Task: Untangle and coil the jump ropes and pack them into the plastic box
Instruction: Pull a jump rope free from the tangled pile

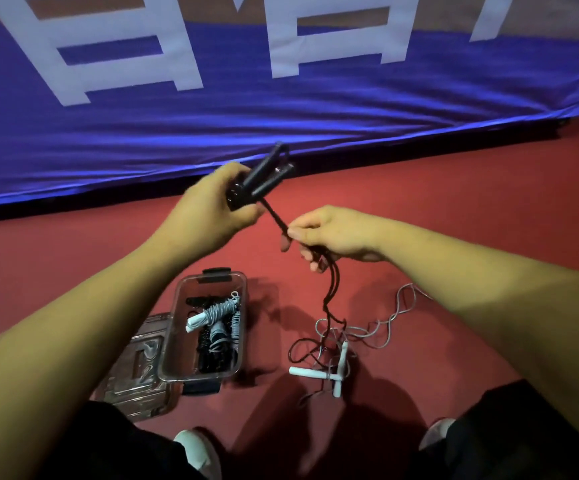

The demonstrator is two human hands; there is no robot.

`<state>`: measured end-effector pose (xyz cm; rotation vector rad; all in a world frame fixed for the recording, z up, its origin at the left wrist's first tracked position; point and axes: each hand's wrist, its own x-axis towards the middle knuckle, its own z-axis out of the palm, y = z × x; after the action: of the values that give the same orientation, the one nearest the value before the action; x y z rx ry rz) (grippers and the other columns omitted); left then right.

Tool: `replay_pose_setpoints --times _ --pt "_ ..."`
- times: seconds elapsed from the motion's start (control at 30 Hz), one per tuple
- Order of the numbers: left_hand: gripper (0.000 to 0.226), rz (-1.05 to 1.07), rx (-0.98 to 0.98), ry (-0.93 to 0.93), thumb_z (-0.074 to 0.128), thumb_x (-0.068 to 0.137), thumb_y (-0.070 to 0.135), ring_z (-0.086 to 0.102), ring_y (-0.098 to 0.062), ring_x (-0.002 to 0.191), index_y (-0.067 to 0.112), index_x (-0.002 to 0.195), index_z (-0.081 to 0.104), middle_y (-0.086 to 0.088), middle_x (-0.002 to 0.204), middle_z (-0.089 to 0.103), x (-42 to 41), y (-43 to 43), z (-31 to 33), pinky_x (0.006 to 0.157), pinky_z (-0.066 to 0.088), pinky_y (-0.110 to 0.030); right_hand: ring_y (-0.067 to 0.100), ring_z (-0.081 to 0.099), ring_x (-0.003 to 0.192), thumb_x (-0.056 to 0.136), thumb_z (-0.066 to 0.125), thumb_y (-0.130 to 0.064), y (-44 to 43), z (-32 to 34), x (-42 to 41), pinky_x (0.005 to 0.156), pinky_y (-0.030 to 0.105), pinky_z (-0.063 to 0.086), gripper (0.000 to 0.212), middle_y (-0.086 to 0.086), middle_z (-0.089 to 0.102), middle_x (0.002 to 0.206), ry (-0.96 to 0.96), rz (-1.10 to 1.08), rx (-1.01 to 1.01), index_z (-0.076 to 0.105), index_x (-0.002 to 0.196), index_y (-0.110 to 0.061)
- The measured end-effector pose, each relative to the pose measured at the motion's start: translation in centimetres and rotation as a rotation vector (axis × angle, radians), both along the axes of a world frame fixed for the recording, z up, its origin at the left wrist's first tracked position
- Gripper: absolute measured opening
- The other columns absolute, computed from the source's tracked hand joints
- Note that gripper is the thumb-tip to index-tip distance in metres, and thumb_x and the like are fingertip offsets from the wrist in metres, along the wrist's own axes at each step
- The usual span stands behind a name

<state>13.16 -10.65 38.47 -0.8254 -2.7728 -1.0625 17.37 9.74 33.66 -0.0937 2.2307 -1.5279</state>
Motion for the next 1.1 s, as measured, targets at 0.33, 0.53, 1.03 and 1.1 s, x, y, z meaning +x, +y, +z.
replay_pose_setpoints --times 0.33,0.53,1.03,1.1 --pt "0.038 0.220 -0.398 0.038 0.066 0.080 0.016 0.063 -0.039 0.096 0.020 0.117 0.055 -0.014 0.101 0.068 -3.9 -1.4 -3.2 0.075 0.048 -0.039 0.015 0.043 0.047 0.093 0.058 -0.015 -5.4 2.2 1.1 0.047 0.025 0.036 0.017 0.005 0.045 0.061 0.076 -0.031 0.075 0.061 0.092 0.003" --pt "0.040 0.282 -0.531 0.125 0.063 0.082 0.020 0.063 -0.043 0.095 0.029 0.120 0.054 -0.016 0.105 0.066 -4.0 -1.8 -4.2 0.075 0.049 -0.043 0.015 0.052 0.049 0.095 0.053 -0.003 -3.6 3.2 1.5 0.051 0.026 0.043 0.017 0.003 0.045 0.063 -0.173 -0.016 -0.107 0.060 0.110 -0.003" --pt "0.022 -0.380 -0.542 -0.103 0.061 0.087 0.056 0.053 -0.007 0.064 0.035 0.093 0.057 0.011 0.066 0.057 0.6 2.0 -3.2 0.057 0.036 -0.017 0.008 0.035 0.040 0.087 0.069 -0.017 0.3 4.4 -0.2 0.041 0.020 0.031 0.017 -0.003 0.045 0.047 0.324 -0.241 0.161 0.072 0.080 -0.002" --pt "0.017 -0.456 -0.470 -0.135 0.062 0.090 0.048 0.053 0.001 0.061 0.034 0.094 0.053 0.012 0.066 0.056 0.8 1.8 -2.5 0.056 0.036 -0.012 0.006 0.038 0.040 0.086 0.072 -0.018 1.2 4.2 -0.5 0.043 0.017 0.033 0.016 -0.002 0.049 0.050 0.370 -0.257 0.196 0.072 0.083 -0.003"
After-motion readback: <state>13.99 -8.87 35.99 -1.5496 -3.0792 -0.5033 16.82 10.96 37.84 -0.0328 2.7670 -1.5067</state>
